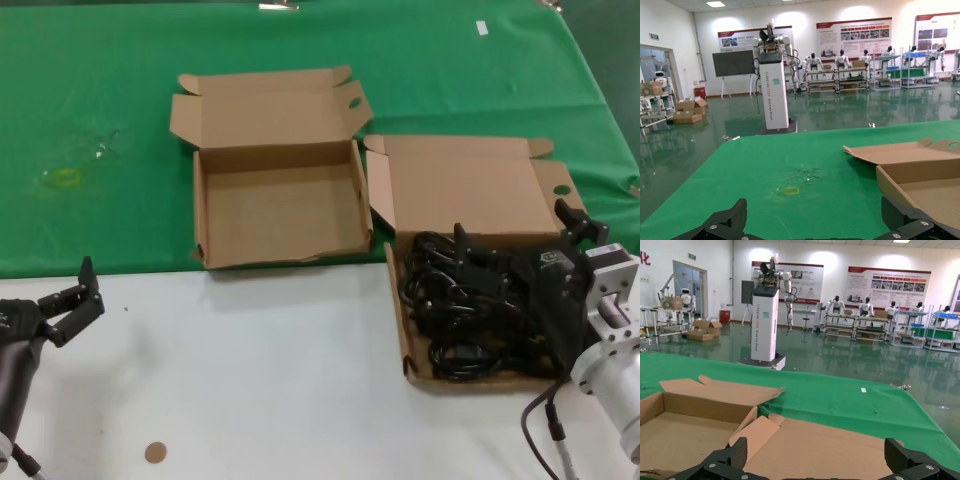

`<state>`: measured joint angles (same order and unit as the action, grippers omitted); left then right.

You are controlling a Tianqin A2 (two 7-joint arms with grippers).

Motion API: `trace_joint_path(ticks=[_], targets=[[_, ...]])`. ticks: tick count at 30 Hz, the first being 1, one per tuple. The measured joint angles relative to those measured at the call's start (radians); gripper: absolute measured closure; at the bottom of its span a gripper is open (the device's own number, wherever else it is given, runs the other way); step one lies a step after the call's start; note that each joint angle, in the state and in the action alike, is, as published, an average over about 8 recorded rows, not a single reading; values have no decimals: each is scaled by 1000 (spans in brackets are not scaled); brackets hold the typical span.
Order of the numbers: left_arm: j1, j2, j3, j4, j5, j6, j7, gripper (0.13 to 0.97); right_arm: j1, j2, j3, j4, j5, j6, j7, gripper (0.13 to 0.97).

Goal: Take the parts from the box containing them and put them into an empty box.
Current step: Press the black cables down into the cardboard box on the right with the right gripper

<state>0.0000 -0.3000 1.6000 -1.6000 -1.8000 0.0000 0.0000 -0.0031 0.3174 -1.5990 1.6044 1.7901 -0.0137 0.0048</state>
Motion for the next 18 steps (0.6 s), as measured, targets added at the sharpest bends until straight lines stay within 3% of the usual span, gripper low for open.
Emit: trace_joint_path(ticks=[12, 18], targets=[[0, 0, 0, 0, 0, 0, 0, 217, 0, 3, -4, 0, 2, 3, 2, 129], [0, 0, 0, 0, 0, 0, 0, 327, -2, 29, -27, 6, 17, 21, 11, 129]])
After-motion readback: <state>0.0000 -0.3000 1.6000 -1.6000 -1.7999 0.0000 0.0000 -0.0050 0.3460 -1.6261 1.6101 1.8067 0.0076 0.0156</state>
